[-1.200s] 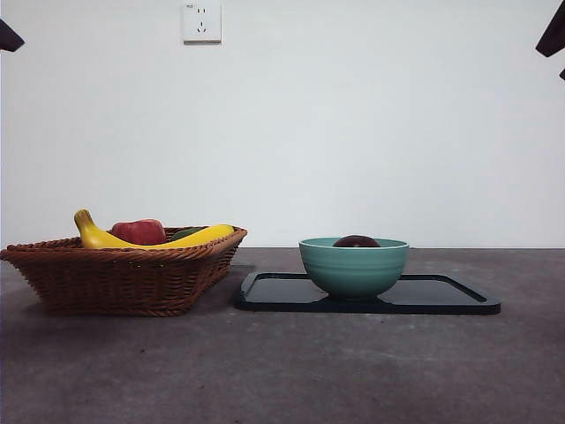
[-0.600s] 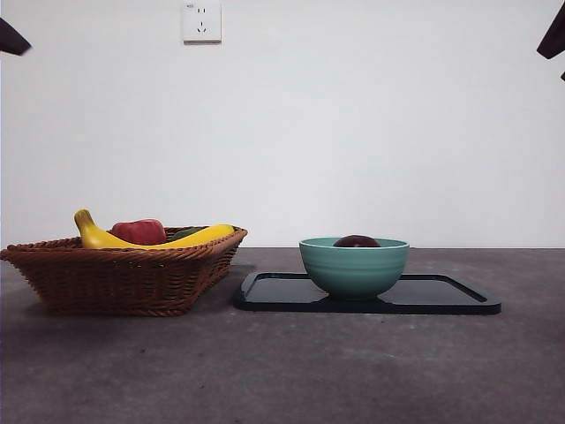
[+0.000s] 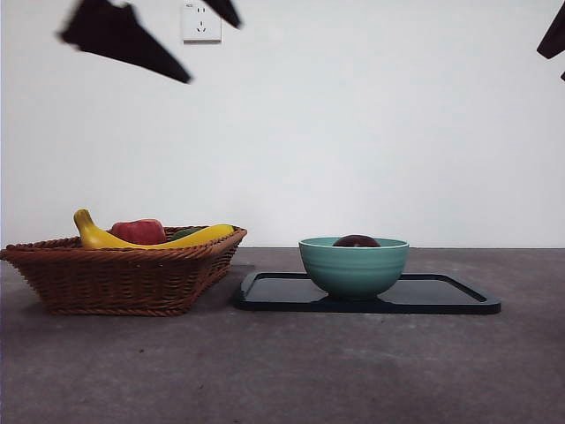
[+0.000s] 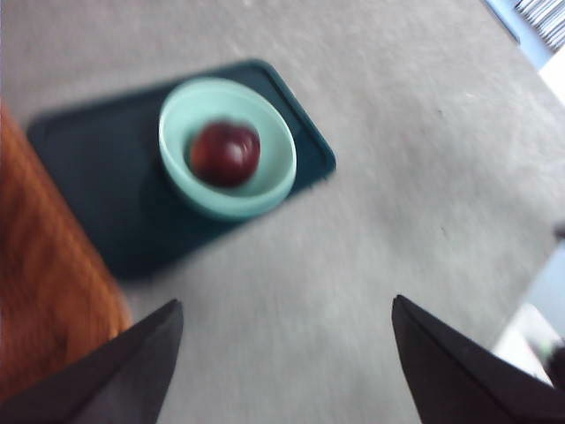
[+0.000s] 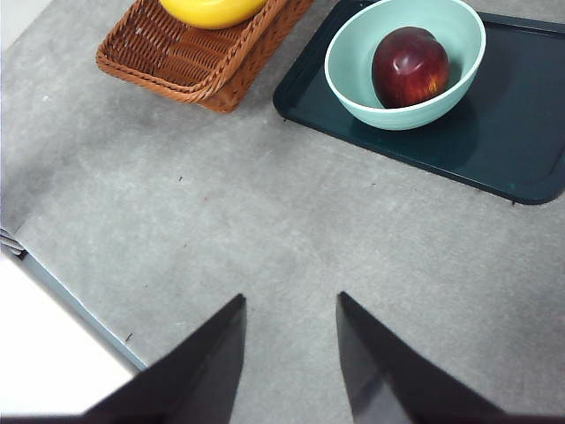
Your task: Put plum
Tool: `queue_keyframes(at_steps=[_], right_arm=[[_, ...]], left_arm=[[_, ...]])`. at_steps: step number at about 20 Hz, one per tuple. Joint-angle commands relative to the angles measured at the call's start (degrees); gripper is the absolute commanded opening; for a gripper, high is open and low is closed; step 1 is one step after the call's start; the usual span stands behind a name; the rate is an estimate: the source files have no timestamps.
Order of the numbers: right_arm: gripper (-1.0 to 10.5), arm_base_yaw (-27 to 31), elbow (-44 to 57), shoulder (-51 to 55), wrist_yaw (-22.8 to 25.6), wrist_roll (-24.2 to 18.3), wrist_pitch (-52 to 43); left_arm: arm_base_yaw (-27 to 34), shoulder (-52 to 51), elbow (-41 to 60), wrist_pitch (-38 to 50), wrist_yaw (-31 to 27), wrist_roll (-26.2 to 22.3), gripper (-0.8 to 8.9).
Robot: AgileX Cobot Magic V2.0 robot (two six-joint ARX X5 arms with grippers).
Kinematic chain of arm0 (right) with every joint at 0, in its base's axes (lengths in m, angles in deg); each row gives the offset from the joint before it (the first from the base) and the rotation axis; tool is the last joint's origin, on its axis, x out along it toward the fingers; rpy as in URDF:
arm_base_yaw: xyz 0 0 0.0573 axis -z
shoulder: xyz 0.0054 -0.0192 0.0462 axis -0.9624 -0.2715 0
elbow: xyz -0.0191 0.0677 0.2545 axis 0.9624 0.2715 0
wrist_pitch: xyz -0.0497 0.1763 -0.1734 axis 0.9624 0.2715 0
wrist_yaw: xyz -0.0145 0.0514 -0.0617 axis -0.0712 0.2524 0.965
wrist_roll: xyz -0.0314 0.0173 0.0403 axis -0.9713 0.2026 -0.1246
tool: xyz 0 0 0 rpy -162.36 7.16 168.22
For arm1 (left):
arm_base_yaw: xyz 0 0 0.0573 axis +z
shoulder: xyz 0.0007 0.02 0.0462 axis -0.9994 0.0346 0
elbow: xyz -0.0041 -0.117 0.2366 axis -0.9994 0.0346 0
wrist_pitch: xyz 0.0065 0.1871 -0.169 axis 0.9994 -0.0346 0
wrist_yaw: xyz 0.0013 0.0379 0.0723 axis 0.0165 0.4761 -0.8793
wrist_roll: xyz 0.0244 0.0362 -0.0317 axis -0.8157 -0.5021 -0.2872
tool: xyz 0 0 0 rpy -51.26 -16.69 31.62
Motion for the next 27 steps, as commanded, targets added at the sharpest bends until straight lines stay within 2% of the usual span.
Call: queue_keyframes(at_steps=[1,7,13,20,27], right_arm=[[1.6,-0.3,-0.3,-0.3,-0.1,0.3,-0.5],[1.6,-0.3,-0.3,-0.3,-0.1,0.1,-0.5],[1.6,-0.3,-0.3,-0.3,-0.1,0.1,-0.5],[1.6,-0.3,-0.3,-0.3,-0.1,0.1,-0.3],[1.7,-0.3,-0.3,-0.3,-0.1,0.1,0.1]], left_arm=[[-1.1,8.2,-8.1,0.5,-0.5,-2.4,3.74],[-3.7,26.2,-23.7,0.7,-5.0,-5.6,3.74],[-6.4,39.4,-32.5,1.5,-8.7,-8.1,3.74],[-9.1,47.2,-34.9,4.1,-13.3,-10.8,3.74],[-10.3,50.9,-34.9,5.7,-14.7,-12.1,3.74]])
